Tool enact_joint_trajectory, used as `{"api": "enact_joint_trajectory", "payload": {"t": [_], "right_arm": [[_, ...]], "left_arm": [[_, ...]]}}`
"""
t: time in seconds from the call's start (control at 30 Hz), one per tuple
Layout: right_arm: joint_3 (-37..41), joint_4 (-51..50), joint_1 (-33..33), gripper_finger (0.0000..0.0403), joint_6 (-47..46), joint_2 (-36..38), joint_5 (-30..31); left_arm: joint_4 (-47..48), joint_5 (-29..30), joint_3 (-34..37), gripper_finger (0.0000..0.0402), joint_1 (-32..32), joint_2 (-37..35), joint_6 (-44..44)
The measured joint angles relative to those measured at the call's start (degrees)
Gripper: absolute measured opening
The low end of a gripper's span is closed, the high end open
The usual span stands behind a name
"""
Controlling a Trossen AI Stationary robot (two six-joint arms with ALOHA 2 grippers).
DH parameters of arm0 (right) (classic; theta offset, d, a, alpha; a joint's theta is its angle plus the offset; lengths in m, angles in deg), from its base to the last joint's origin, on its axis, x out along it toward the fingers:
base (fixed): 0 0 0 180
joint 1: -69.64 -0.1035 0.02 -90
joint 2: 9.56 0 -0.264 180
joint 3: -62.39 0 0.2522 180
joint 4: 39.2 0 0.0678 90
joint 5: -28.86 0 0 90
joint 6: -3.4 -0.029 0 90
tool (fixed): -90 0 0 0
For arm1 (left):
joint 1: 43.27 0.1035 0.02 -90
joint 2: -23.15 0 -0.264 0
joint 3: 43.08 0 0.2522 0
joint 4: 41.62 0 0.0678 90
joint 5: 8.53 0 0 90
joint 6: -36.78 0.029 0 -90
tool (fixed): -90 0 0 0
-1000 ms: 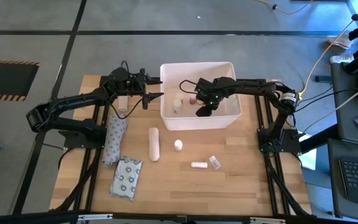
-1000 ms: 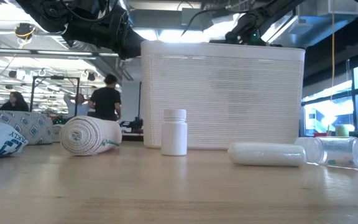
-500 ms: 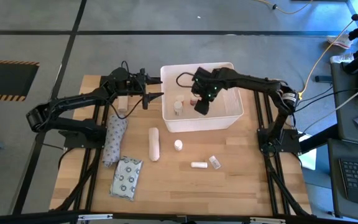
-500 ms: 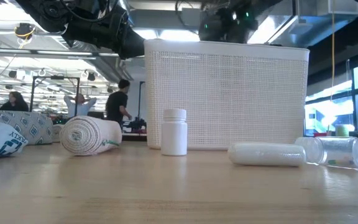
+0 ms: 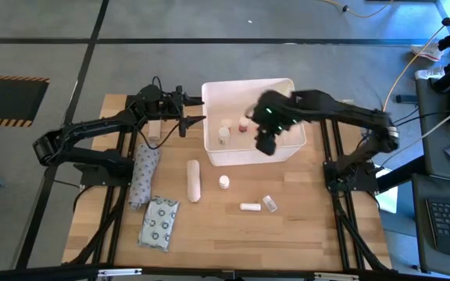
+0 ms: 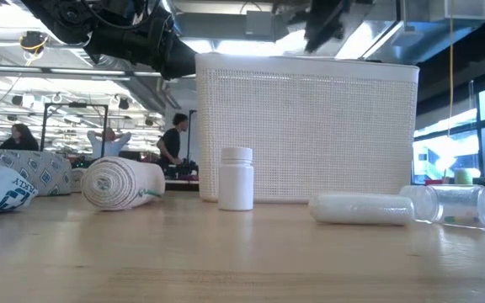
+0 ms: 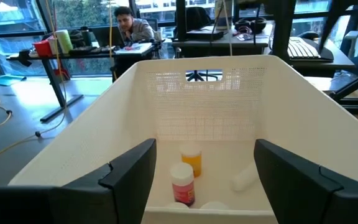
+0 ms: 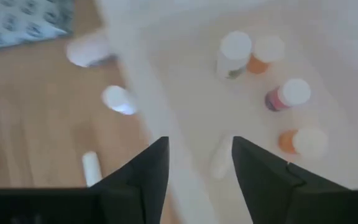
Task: Pick & place medical supplies in basket/bin
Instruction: Put the top white rolled bandage into the white bin
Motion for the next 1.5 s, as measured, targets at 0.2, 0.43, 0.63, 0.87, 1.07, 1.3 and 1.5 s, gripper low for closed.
{"api": "enact_joint_trajectory", "payload": {"t": [0.2, 0.43, 0.63, 0.87, 1.07, 1.3, 1.5], "right_arm": [[6.5, 3.3, -12.4, 0.0177, -8.8, 10.7, 6.9], [24.5, 5.9, -27.4, 0.0177, -27.2, 20.9, 17.5], [42.6, 24.3, -34.8, 0.0177, -29.1, 24.9, 18.0], [59.7, 54.1, -35.1, 0.0177, -15.9, 24.2, 18.4], [69.5, 70.8, -33.9, 0.0177, -11.3, 23.8, 18.6], [74.3, 81.8, -27.7, 0.0177, -6.5, 22.7, 22.5], [74.3, 83.8, -22.5, 0.0177, -5.2, 19.5, 21.5]], "left_arm": [[0.0, -0.1, 0.0, 0.0262, 0.0, 0.0, 0.0], [-0.3, -0.1, 0.0, 0.0262, -0.1, 0.0, 0.0], [-1.6, -0.2, 0.0, 0.0262, -1.2, 0.0, -2.0], [-1.5, -1.3, -1.6, 0.0262, -4.4, -2.8, -2.0], [6.5, -4.5, -4.5, 0.0262, -10.3, -4.1, -3.1], [20.4, -0.7, -8.5, 0.0262, -19.1, -4.1, -0.3], [29.7, 6.1, -11.0, 0.0262, -23.9, -4.1, 0.0]]}}
